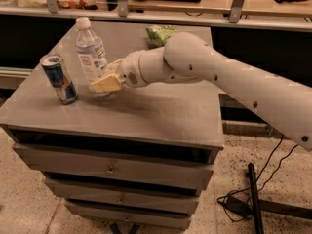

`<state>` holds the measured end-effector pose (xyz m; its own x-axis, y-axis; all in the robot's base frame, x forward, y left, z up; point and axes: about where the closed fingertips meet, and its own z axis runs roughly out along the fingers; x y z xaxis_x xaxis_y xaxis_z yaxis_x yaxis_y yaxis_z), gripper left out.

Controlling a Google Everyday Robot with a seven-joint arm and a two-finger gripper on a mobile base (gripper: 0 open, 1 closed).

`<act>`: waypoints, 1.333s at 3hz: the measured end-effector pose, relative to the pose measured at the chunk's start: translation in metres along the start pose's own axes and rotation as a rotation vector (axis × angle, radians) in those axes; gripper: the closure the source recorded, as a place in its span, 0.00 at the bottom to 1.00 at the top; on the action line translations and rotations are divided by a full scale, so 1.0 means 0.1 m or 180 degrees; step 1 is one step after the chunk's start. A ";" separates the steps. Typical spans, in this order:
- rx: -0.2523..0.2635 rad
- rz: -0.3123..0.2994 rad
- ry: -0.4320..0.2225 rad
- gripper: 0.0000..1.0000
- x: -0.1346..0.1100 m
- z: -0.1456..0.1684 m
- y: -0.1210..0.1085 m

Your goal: Move blue plastic bottle near redbull can

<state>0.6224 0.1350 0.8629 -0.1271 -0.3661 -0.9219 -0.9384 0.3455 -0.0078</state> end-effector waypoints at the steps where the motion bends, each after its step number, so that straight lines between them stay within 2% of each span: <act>1: 0.0207 -0.0014 -0.0066 0.98 -0.01 0.20 0.18; 3: 0.0394 -0.0026 -0.0069 0.53 0.05 0.27 0.33; 4: 0.0394 -0.0026 -0.0069 0.22 0.05 0.26 0.33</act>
Offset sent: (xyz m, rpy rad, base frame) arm -0.0232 0.0411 -0.0211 0.0059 -0.0685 -0.1306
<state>0.5994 0.1673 0.8476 -0.1114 -0.3510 -0.9297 -0.8923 0.4472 -0.0619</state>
